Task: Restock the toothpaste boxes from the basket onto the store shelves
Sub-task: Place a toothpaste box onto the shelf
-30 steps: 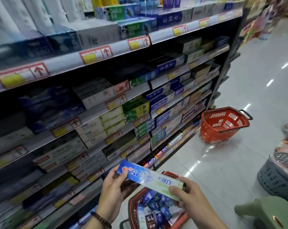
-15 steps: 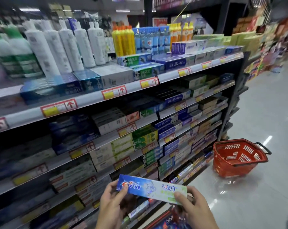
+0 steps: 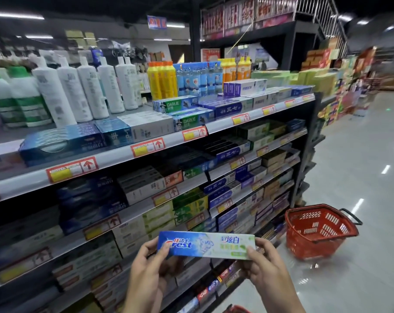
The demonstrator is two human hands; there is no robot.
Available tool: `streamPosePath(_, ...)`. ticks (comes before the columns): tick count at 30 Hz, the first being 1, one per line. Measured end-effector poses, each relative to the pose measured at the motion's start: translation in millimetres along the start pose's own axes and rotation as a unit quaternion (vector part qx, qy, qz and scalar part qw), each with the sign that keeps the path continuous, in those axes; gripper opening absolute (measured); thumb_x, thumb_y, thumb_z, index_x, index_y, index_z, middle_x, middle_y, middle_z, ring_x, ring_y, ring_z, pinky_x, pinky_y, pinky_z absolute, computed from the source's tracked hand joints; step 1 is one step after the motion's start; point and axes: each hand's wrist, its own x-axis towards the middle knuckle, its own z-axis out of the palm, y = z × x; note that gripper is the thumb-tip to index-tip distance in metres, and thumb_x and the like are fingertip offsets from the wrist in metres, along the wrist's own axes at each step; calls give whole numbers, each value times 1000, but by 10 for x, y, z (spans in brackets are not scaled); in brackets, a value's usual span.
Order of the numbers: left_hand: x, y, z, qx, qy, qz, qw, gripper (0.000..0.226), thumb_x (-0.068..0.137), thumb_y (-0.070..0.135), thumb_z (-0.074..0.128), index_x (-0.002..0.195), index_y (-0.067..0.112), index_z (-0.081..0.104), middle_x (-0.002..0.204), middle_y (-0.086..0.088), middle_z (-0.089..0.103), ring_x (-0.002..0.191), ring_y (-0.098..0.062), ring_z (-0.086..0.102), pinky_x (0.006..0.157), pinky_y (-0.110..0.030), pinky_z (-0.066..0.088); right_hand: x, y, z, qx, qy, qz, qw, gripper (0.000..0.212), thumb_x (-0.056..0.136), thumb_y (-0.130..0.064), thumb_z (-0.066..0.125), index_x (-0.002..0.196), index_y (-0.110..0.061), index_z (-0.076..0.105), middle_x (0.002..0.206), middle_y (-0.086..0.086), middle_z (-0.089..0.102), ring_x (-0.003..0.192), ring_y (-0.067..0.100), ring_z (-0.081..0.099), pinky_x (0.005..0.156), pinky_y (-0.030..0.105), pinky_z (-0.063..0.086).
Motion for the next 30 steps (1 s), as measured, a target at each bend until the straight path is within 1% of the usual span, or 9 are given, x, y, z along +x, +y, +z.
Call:
streamPosePath(6, -61, 50, 121, -11, -4, -5, 1000, 15, 102, 3, 58, 116, 2, 63, 100, -25, 77, 72, -33, 77, 72, -49, 64, -51, -138, -38, 3, 1, -18, 1000, 14, 105, -6, 56, 119, -5, 59, 98, 28, 77, 77, 37, 67, 71, 43, 49)
streamPosePath(10, -121, 83, 66, -28, 8, -7, 1000, 14, 103, 4, 56, 116, 4, 63, 102, -25, 77, 72, -33, 77, 61, -40, 65, -57, -158, 3, -11, -7, -24, 1000, 19, 105, -8, 59, 124, -6, 59, 101, 29, 77, 81, 39, 67, 75, 48, 50)
streamPosePath(13, -203, 137, -21, -40, 22, 5, 999, 16, 104, 5, 55, 119, 3, 61, 105, -27, 76, 79, -36, 78, 66, -43, 66, -39, -134, 77, -22, -26, -19, 999, 19, 105, -9, 59, 123, -7, 62, 103, 29, 76, 83, 39, 68, 75, 47, 52)
streamPosePath(17, -351, 238, -202, -73, 55, 11, 996, 16, 105, 5, 52, 119, 4, 61, 108, -27, 76, 84, -35, 78, 72, -47, 66, -29, -52, 241, -18, -64, -4, 998, 22, 104, -11, 61, 125, -10, 63, 106, 23, 78, 87, 39, 72, 79, 49, 56)
streamPosePath(20, -451, 326, -366, -81, 84, 33, 993, 19, 104, 7, 54, 121, 4, 60, 114, -27, 74, 87, -35, 77, 78, -50, 66, -19, 37, 424, -13, -84, 14, 996, 19, 103, -11, 62, 122, -11, 64, 104, 21, 78, 83, 36, 73, 72, 43, 57)
streamPosePath(21, -483, 358, -431, -81, 94, 43, 991, 19, 103, 7, 55, 121, 5, 61, 115, -26, 74, 87, -33, 76, 79, -48, 66, -24, 79, 491, -14, -91, 21, 996, 18, 103, -11, 62, 121, -13, 65, 106, 21, 78, 83, 36, 73, 70, 40, 58)
streamPosePath(26, -628, 530, -763, -94, 126, 71, 985, 17, 102, 8, 57, 119, 7, 61, 109, -21, 75, 82, -29, 75, 71, -40, 65, -120, 259, 814, -27, -131, 36, 990, 18, 104, -15, 63, 121, -18, 66, 113, 21, 76, 88, 40, 74, 74, 46, 56)
streamPosePath(28, -698, 609, -902, -101, 129, 77, 983, 15, 104, 7, 54, 117, 6, 60, 104, -20, 76, 78, -28, 75, 65, -36, 64, -178, 325, 964, -29, -140, 37, 989, 20, 104, -15, 63, 124, -16, 65, 114, 22, 75, 86, 38, 75, 75, 46, 56)
streamPosePath(30, -763, 694, -1029, -103, 136, 82, 982, 14, 105, 6, 53, 118, 4, 59, 103, -21, 76, 77, -28, 76, 64, -35, 63, -237, 396, 1104, -32, -143, 44, 988, 21, 104, -16, 63, 125, -16, 64, 114, 20, 76, 86, 35, 76, 75, 46, 56)
